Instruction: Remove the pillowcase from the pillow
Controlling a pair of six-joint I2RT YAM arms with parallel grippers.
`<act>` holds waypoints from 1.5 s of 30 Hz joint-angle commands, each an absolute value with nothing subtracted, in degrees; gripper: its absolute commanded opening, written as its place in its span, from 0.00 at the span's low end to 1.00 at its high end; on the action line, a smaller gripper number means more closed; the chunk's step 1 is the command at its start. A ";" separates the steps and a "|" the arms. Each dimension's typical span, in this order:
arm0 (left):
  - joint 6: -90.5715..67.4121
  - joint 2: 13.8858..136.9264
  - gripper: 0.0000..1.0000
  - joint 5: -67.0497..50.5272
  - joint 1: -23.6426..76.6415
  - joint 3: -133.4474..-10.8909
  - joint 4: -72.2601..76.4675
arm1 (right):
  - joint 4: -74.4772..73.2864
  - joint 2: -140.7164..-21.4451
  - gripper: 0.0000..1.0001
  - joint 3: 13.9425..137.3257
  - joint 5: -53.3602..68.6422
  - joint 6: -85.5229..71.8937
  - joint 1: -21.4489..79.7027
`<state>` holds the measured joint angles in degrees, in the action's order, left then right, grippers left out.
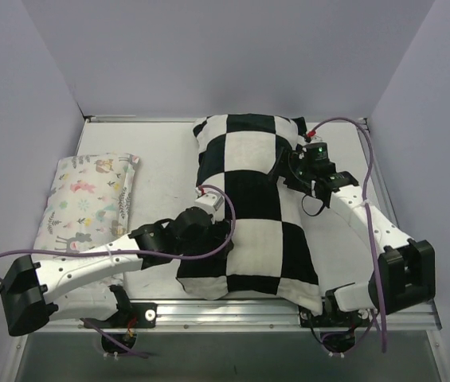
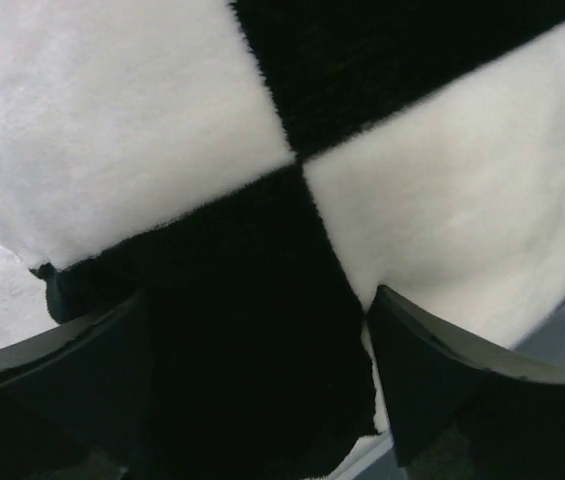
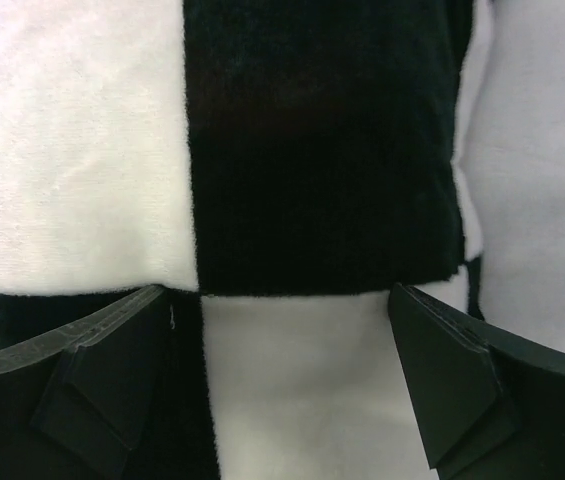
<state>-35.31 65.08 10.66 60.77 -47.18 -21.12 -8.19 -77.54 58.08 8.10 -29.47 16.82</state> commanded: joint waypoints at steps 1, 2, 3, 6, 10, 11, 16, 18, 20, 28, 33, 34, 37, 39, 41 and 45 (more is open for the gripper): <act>-40.94 67.75 0.85 18.18 61.00 -48.78 -20.21 | -2.57 -80.15 0.92 57.58 16.33 -32.43 16.61; -41.22 68.02 0.79 19.76 61.00 -48.87 -20.56 | -2.11 -80.94 0.87 57.13 16.78 -32.87 16.61; -41.57 68.29 0.72 20.38 60.82 -49.04 -21.09 | -1.85 -81.21 0.69 56.43 17.22 -33.22 16.61; -42.28 68.64 0.19 22.41 59.77 -51.06 -23.81 | -1.41 -80.95 0.08 55.37 17.67 -34.45 16.52; -42.37 68.38 0.00 22.59 49.70 -55.27 -28.56 | -0.71 -74.90 0.00 50.38 15.56 -37.52 17.75; -42.54 68.20 0.00 22.50 46.35 -55.81 -28.48 | -0.44 -71.49 0.00 49.40 13.47 -38.14 20.02; -38.51 79.13 0.00 12.77 26.75 -66.85 -25.65 | 4.03 -66.53 0.00 46.23 3.88 -42.36 36.36; -35.44 85.40 0.00 10.99 22.25 -79.14 -29.42 | 2.48 -70.30 0.01 50.61 2.56 -41.58 41.98; -33.58 94.72 0.09 8.80 20.75 -87.76 -33.64 | 0.45 -74.08 0.17 55.69 3.77 -40.79 43.15; -27.60 96.53 0.88 5.54 21.80 -99.58 -37.00 | -8.87 -68.75 0.79 59.50 3.16 -34.28 40.79; -23.48 90.89 0.90 4.82 26.00 -99.31 -37.09 | -13.61 -60.22 0.84 58.45 -4.46 -34.89 39.91; -22.77 89.14 0.91 6.05 29.67 -99.14 -37.18 | -14.23 -56.99 0.84 57.23 -5.53 -35.68 39.12; -21.71 87.28 0.92 9.22 37.40 -98.09 -37.00 | -17.66 -50.66 0.86 54.16 -8.43 -36.73 34.20; -21.54 86.93 0.93 9.84 41.81 -96.16 -35.35 | -20.11 -47.56 0.87 52.22 -9.40 -37.09 29.20; -21.80 87.27 0.93 12.91 48.73 -95.02 -34.20 | -21.53 -43.87 0.88 49.41 -9.41 -37.26 25.51; -21.10 91.12 0.93 15.55 58.43 -93.51 -28.06 | -23.90 -40.26 0.85 45.53 -7.65 -38.67 15.93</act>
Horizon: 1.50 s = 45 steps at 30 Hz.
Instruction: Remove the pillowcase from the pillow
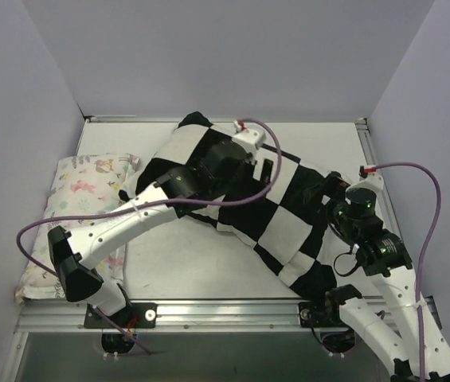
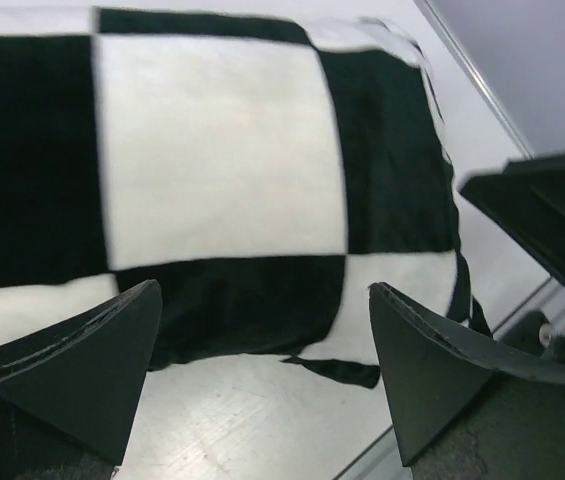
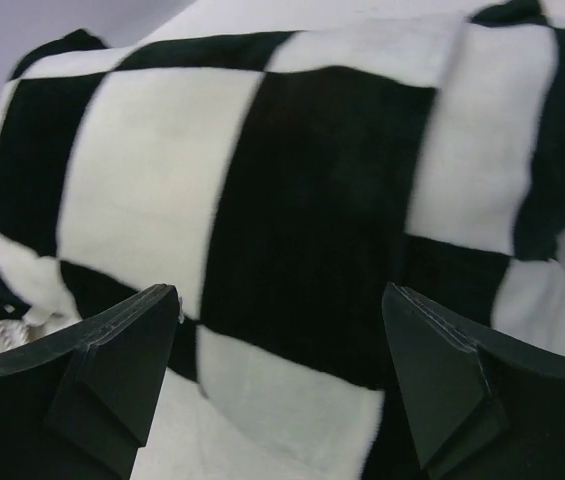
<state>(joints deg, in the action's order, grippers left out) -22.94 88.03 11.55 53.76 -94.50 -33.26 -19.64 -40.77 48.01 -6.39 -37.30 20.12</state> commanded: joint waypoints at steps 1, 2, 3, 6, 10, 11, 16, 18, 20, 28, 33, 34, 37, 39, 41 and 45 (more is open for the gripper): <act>-20.66 92.27 0.93 16.17 60.19 -94.21 -27.52 | -24.52 -39.30 0.85 45.09 -7.91 -38.85 14.95; -20.22 93.59 0.94 18.09 61.60 -95.09 -27.25 | -24.96 -38.94 0.85 44.65 -8.43 -38.67 14.16; -19.26 95.00 0.94 18.80 64.13 -97.45 -27.33 | -25.92 -38.33 0.85 43.95 -8.87 -38.58 13.28; -17.67 101.75 0.96 20.47 67.22 -100.89 -27.68 | -27.41 -36.30 0.88 42.72 -9.58 -38.15 9.33; -17.49 107.57 0.97 19.60 68.46 -106.59 -27.77 | -27.86 -35.85 0.93 40.79 -6.52 -38.23 3.35; -17.32 108.54 0.97 20.03 68.81 -107.48 -27.69 | -27.95 -36.29 0.93 40.43 -3.46 -38.06 0.73; -16.61 115.04 0.97 27.83 70.22 -113.81 -30.58 | -26.46 -37.44 0.93 38.15 4.30 -38.23 -4.92; -16.44 117.75 0.97 31.88 70.23 -117.06 -32.68 | -26.02 -37.79 0.93 37.97 6.14 -38.06 -6.06; -16.17 119.78 0.94 34.18 70.14 -120.82 -35.49 | -25.67 -38.23 0.93 37.97 7.38 -37.80 -7.03; -15.03 122.96 0.97 30.68 70.22 -124.80 -37.53 | -24.08 -39.63 0.93 36.92 10.54 -37.97 -9.57; -15.73 122.43 0.97 29.09 70.49 -124.37 -37.27 | -20.57 -42.44 0.91 36.47 15.99 -38.41 -10.37; -15.91 122.17 0.98 28.83 70.58 -123.23 -37.18 | -20.22 -43.15 0.90 36.74 17.30 -38.32 -10.46; -16.52 120.50 0.98 28.21 71.45 -120.34 -35.51 | -19.78 -44.82 0.88 37.88 17.67 -38.41 -10.46; -16.52 119.45 0.97 27.69 71.89 -119.01 -33.76 | -18.73 -44.74 0.88 38.05 18.63 -38.84 -10.46; -16.87 119.27 0.98 27.25 72.25 -118.13 -32.96 | -17.93 -44.74 0.84 38.58 19.16 -39.81 -10.46; -18.45 117.96 0.97 26.63 72.33 -116.55 -32.43 | -17.75 -45.79 0.79 40.86 18.90 -40.69 -10.55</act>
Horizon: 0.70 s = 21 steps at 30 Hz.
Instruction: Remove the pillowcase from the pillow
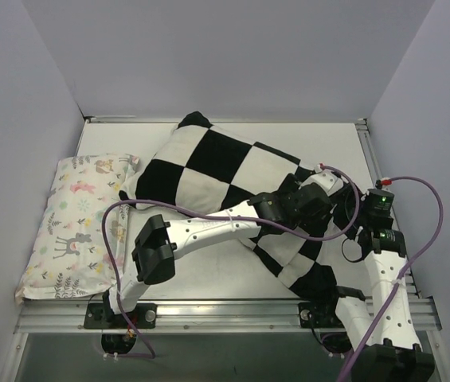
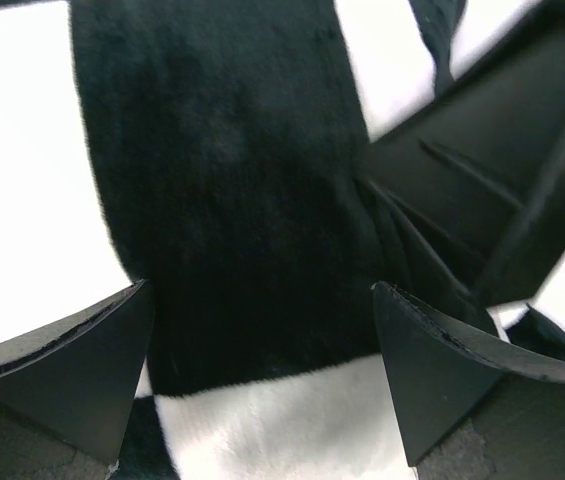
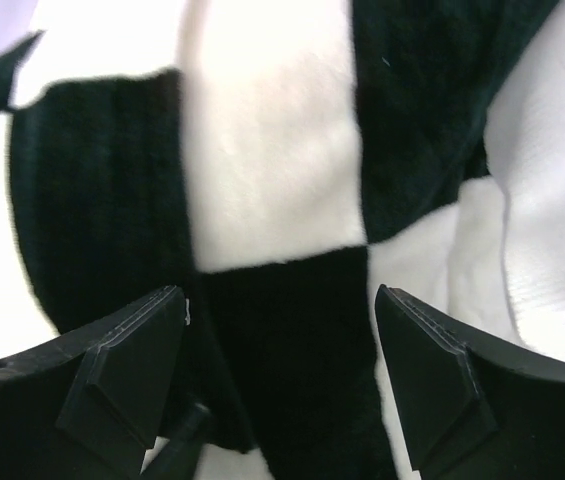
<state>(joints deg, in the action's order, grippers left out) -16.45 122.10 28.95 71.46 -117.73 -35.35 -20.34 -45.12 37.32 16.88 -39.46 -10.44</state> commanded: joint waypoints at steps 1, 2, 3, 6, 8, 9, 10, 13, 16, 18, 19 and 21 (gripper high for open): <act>-18.72 117.43 0.98 26.11 72.33 -116.02 -32.08 | -17.58 -45.96 0.78 41.13 18.90 -40.87 -10.55; -18.89 116.90 0.97 25.76 72.33 -115.23 -30.69 | -17.40 -46.23 0.78 41.57 18.81 -41.04 -10.55; -18.90 115.76 0.97 25.14 72.42 -113.75 -29.89 | -17.40 -46.58 0.78 41.66 18.55 -41.48 -10.55; -18.81 115.40 0.97 24.26 72.42 -112.76 -28.21 | -17.40 -47.55 0.77 41.92 17.58 -41.57 -10.98; -18.72 116.27 0.98 24.78 72.42 -113.38 -28.30 | -17.31 -47.55 0.78 41.75 17.40 -41.84 -11.77; -18.72 117.24 0.97 24.79 72.42 -113.64 -28.30 | -17.23 -47.46 0.78 41.40 17.40 -41.92 -12.13; -18.81 117.77 0.97 24.87 72.51 -114.16 -28.39 | -17.31 -47.37 0.82 41.40 17.32 -42.01 -13.00; -18.72 119.97 0.97 26.45 73.12 -115.83 -28.30 | -17.40 -46.67 0.88 40.52 17.66 -42.10 -16.33; -18.72 122.16 0.97 28.74 73.48 -117.68 -29.09 | -17.75 -46.49 0.92 39.47 19.16 -41.66 -20.54; -18.90 123.57 0.97 29.79 73.48 -118.30 -29.27 | -17.84 -47.28 0.92 38.94 21.00 -41.40 -21.88; -18.98 123.75 0.98 30.58 73.48 -118.47 -29.27 | -17.67 -47.55 0.92 38.50 21.35 -41.14 -22.15; -19.34 124.36 0.97 31.20 73.48 -118.65 -29.09 | -17.58 -48.25 0.93 37.80 21.97 -40.69 -22.50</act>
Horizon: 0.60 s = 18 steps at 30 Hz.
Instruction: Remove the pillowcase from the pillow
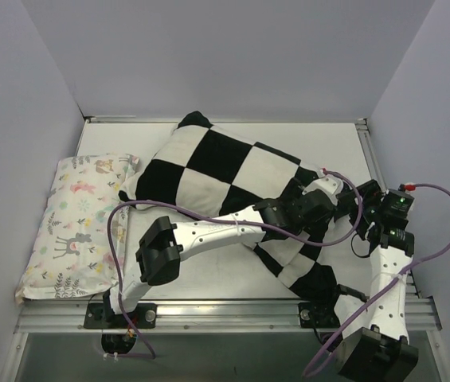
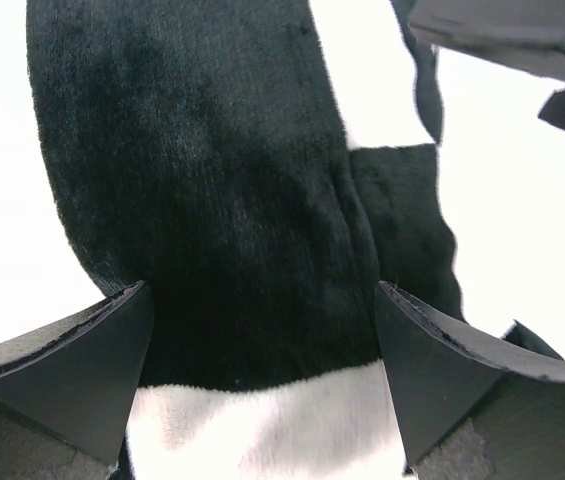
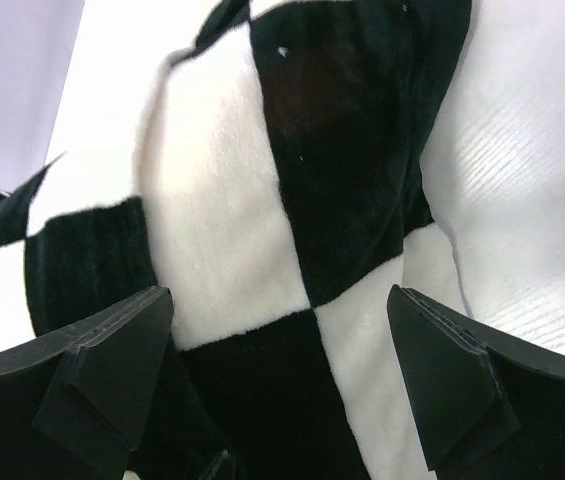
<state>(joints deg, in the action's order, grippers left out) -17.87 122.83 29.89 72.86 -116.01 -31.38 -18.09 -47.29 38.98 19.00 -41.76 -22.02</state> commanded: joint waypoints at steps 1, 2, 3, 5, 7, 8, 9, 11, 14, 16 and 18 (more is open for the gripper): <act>-19.42 124.45 0.97 32.25 73.56 -118.65 -29.09 | -17.14 -48.34 0.93 37.62 22.32 -40.69 -22.41; -19.51 124.54 0.97 32.78 73.56 -118.83 -29.18 | -16.79 -48.43 0.93 37.18 22.76 -40.61 -22.41; -19.51 124.72 0.91 33.48 73.48 -118.83 -29.27 | -16.61 -48.69 0.93 37.09 23.55 -40.43 -22.41; -19.42 124.54 0.80 34.88 73.22 -119.00 -29.44 | -15.91 -48.78 0.93 36.74 24.43 -40.43 -22.33; -19.60 124.54 0.61 35.33 72.95 -119.35 -29.88 | -15.56 -49.13 0.93 36.56 26.01 -40.43 -22.06; -19.69 124.11 0.54 36.20 72.60 -119.53 -30.23 | -15.38 -49.22 0.93 36.30 26.45 -40.43 -21.97; -19.77 123.75 0.41 36.47 72.34 -119.27 -30.23 | -15.21 -48.96 0.93 35.95 26.80 -40.43 -21.36; -20.13 122.44 0.27 37.00 71.90 -118.74 -30.23 | -14.85 -47.99 0.92 35.60 27.07 -40.17 -20.40; -20.13 120.68 0.08 37.09 70.75 -117.78 -30.32 | -15.12 -46.76 0.91 35.33 25.32 -39.64 -17.32; -20.65 119.54 0.01 38.40 69.96 -116.20 -30.23 | -15.20 -46.50 0.91 34.98 24.53 -39.55 -15.13; -21.53 117.34 0.00 39.11 69.35 -114.79 -30.06 | -15.21 -45.71 0.90 34.98 23.12 -39.20 -12.93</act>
